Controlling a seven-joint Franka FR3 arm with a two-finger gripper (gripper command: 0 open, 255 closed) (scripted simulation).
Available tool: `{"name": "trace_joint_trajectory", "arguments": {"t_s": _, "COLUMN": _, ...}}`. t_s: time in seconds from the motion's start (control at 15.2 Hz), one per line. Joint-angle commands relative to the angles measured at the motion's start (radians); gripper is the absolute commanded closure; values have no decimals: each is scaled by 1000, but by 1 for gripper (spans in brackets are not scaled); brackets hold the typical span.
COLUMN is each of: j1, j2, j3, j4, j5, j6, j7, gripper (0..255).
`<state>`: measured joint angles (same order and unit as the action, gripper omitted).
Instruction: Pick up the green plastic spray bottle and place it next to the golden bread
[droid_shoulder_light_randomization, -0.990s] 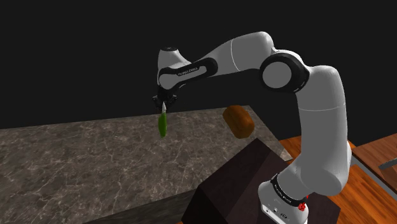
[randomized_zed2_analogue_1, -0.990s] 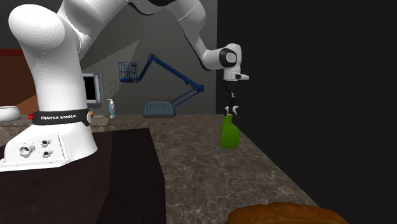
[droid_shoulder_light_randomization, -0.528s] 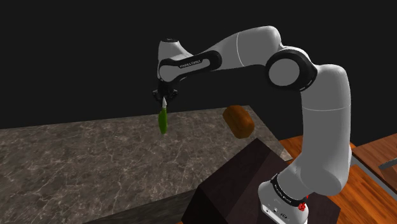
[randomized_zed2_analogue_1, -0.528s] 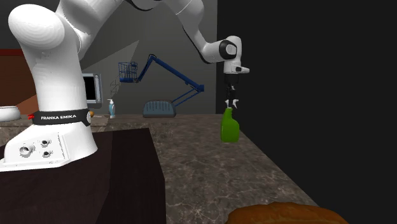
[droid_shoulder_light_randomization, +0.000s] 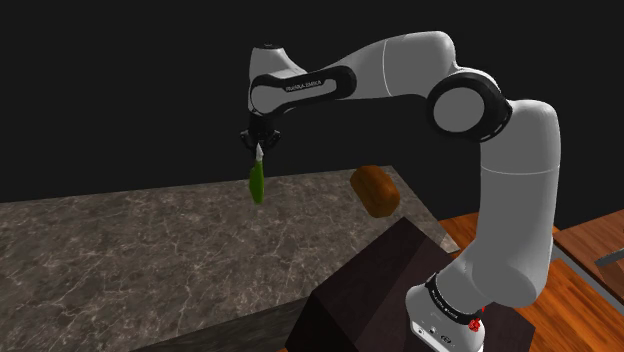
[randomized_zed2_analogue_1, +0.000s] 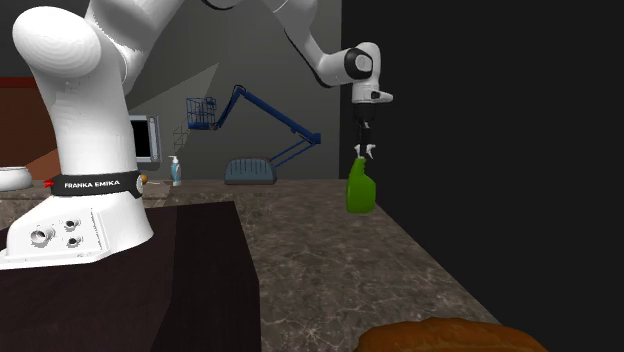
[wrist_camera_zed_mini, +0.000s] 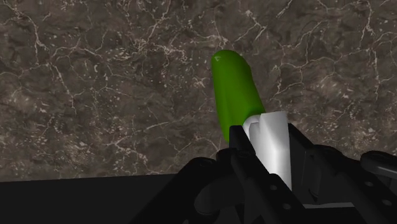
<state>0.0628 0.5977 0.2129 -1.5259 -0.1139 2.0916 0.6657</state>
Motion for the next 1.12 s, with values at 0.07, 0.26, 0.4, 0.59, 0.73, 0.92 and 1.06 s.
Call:
{"name": "trace_joint_trajectory", "arguments": {"t_s": 0.07, "j1": -1, "j2": -18, "j3": 3, "j4": 15, "j5": 4, "j6": -33, "j7": -1, "gripper": 255}}
{"name": "trace_joint_trajectory", "arguments": {"t_s": 0.26, "j1": -1, "j2": -34, "j3": 5, "j4": 31, "j5": 8, "j6": -65, "j7": -3, "gripper": 255}}
{"name": "trace_joint_trajectory", "arguments": {"t_s": 0.4, "j1": -2, "j2": -43, "j3": 6, "j4": 44, "j5": 10, "j6": -86, "j7": -4, "gripper": 255}}
{"name": "trace_joint_trajectory", "arguments": {"t_s": 0.59, "j1": -2, "j2": -57, "j3": 8, "j4": 64, "j5": 13, "j6": -120, "j7": -6, "gripper": 255}}
{"name": "trace_joint_trajectory", "arguments": {"t_s": 0.73, "j1": -2, "j2": -64, "j3": 9, "j4": 79, "j5": 15, "j6": -142, "j7": -7, "gripper": 255}}
{"name": "trace_joint_trajectory", "arguments": {"t_s": 0.92, "j1": -2, "j2": -74, "j3": 11, "j4": 104, "j5": 18, "j6": -177, "j7": -8, "gripper": 255}}
{"name": "trace_joint_trajectory", "arguments": {"t_s": 1.06, "j1": -1, "j2": -80, "j3": 12, "j4": 122, "j5": 19, "j6": -201, "j7": -9, "gripper": 255}}
